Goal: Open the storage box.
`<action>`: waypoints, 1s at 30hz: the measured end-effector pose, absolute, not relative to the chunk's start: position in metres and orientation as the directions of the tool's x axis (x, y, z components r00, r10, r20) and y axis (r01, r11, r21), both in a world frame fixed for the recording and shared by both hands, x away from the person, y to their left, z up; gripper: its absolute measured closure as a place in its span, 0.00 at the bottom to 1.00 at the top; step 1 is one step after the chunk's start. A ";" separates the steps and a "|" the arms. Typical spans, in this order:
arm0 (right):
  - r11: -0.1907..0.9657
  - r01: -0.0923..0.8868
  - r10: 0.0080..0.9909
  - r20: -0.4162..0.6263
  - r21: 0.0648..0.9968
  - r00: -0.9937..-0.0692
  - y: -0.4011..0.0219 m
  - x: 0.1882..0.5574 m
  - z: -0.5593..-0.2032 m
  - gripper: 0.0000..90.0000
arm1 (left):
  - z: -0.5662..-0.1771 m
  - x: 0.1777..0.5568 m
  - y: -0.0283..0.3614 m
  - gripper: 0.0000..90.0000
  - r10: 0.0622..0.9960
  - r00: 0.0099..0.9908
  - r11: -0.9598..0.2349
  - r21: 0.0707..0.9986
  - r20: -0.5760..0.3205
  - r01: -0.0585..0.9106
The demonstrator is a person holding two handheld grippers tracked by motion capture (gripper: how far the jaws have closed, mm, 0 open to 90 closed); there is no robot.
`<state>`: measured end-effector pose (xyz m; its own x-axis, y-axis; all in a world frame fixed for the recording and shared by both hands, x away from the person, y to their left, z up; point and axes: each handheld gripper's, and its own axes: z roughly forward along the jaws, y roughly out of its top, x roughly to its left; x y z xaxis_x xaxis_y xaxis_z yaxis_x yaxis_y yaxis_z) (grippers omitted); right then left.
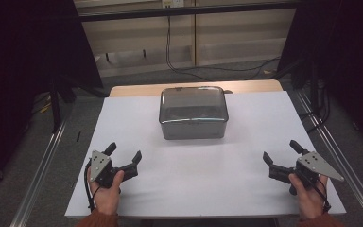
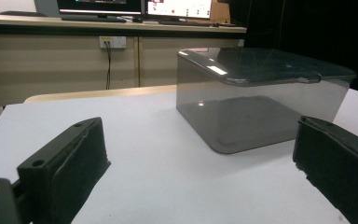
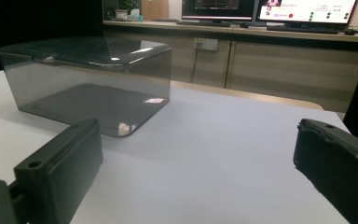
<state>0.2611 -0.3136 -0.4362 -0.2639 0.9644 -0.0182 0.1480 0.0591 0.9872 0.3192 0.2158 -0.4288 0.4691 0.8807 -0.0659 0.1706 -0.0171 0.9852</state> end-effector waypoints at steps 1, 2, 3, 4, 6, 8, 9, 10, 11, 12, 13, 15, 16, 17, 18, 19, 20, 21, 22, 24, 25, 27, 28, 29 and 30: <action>0.059 0.148 0.964 -0.018 0.987 -0.264 -0.314 0.261 -0.436 0.01 | -0.429 0.319 0.216 0.03 0.879 0.473 -0.023 0.985 -0.062 0.171; 0.062 0.150 0.964 -0.020 0.987 -0.266 -0.314 0.261 -0.436 0.01 | -0.429 0.319 0.215 0.03 0.878 0.475 -0.021 0.985 -0.065 0.173; 0.066 0.157 0.963 -0.021 0.985 -0.268 -0.314 0.262 -0.437 0.01 | -0.429 0.319 0.215 0.03 0.877 0.476 -0.020 0.984 -0.067 0.175; 0.061 0.165 0.962 -0.014 0.984 -0.273 -0.314 0.262 -0.437 0.01 | -0.429 0.319 0.216 0.03 0.873 0.482 -0.013 0.983 -0.077 0.181; 0.060 0.165 0.962 -0.013 0.984 -0.272 -0.314 0.262 -0.437 0.01 | -0.430 0.319 0.216 0.03 0.874 0.480 -0.010 0.982 -0.082 0.186; 0.075 0.190 0.957 -0.017 0.979 -0.290 -0.314 0.263 -0.437 0.01 | -0.430 0.319 0.217 0.04 0.881 0.467 -0.014 0.982 -0.076 0.187; 0.075 0.190 0.957 -0.017 0.979 -0.290 -0.314 0.263 -0.437 0.01 | -0.430 0.319 0.217 0.04 0.881 0.467 -0.014 0.982 -0.076 0.187; 0.074 0.193 0.955 -0.014 0.978 -0.296 -0.313 0.264 -0.438 0.01 | -0.430 0.319 0.217 0.04 0.881 0.467 -0.014 0.982 -0.076 0.187; 0.073 0.195 0.953 -0.011 0.978 -0.302 -0.312 0.265 -0.438 0.01 | -0.430 0.318 0.217 0.04 0.882 0.466 -0.018 0.983 -0.071 0.185; 0.075 0.197 0.951 -0.011 0.978 -0.308 -0.312 0.265 -0.438 0.01 | -0.430 0.318 0.217 0.04 0.880 0.470 -0.021 0.983 -0.069 0.184; 0.075 0.197 0.951 -0.011 0.978 -0.308 -0.312 0.265 -0.438 0.01 | -0.430 0.318 0.217 0.04 0.880 0.470 -0.021 0.983 -0.069 0.184; 0.072 0.196 0.949 -0.007 0.978 -0.316 -0.311 0.265 -0.438 0.01 | -0.430 0.318 0.215 0.04 0.874 0.480 -0.018 0.982 -0.076 0.188; 0.072 0.197 0.945 -0.003 0.978 -0.328 -0.309 0.265 -0.438 0.01 | -0.430 0.317 0.215 0.04 0.871 0.485 -0.019 0.981 -0.079 0.193; 0.072 0.197 0.945 -0.003 0.978 -0.328 -0.309 0.265 -0.438 0.01 | -0.430 0.317 0.215 0.04 0.871 0.485 -0.019 0.981 -0.079 0.193; 0.075 0.198 0.943 -0.004 0.977 -0.333 -0.308 0.266 -0.437 0.00 | -0.429 0.317 0.215 0.05 0.870 0.487 -0.023 0.981 -0.076 0.194; 0.075 0.198 0.943 -0.004 0.977 -0.333 -0.308 0.266 -0.437 0.00 | -0.429 0.317 0.215 0.05 0.870 0.487 -0.023 0.981 -0.076 0.194; 0.077 0.198 0.941 -0.006 0.977 -0.337 -0.306 0.267 -0.437 0.00 | -0.429 0.316 0.215 0.05 0.873 0.482 -0.029 0.981 -0.068 0.192; 0.077 0.198 0.941 -0.006 0.977 -0.337 -0.306 0.267 -0.437 0.00 | -0.429 0.316 0.215 0.05 0.873 0.482 -0.029 0.981 -0.068 0.192; 0.081 0.201 0.937 -0.006 0.976 -0.349 -0.304 0.268 -0.437 0.00 | -0.429 0.315 0.216 0.05 0.872 0.484 -0.029 0.981 -0.069 0.192; 0.084 0.200 0.934 -0.007 0.976 -0.357 -0.301 0.269 -0.437 0.00 | -0.428 0.315 0.215 0.05 0.872 0.486 -0.030 0.982 -0.066 0.186; 0.085 0.201 0.931 -0.006 0.976 -0.364 -0.300 0.269 -0.437 0.00 | -0.428 0.315 0.215 0.05 0.871 0.486 -0.031 0.982 -0.064 0.184; 0.084 0.201 0.930 -0.005 0.976 -0.367 -0.298 0.270 -0.437 0.00 | -0.428 0.314 0.214 0.05 0.870 0.490 -0.035 0.983 -0.059 0.180; 0.085 0.201 0.931 -0.006 0.976 -0.365 -0.297 0.270 -0.437 0.00 | -0.428 0.313 0.214 0.05 0.870 0.489 -0.034 0.983 -0.059 0.179; 0.086 0.200 0.932 -0.008 0.976 -0.362 -0.296 0.270 -0.437 0.00 | -0.428 0.313 0.214 0.05 0.870 0.490 -0.036 0.983 -0.058 0.179; 0.084 0.197 0.931 -0.006 0.977 -0.366 -0.295 0.271 -0.437 0.00 | -0.428 0.313 0.214 0.05 0.870 0.490 -0.040 0.983 -0.054 0.180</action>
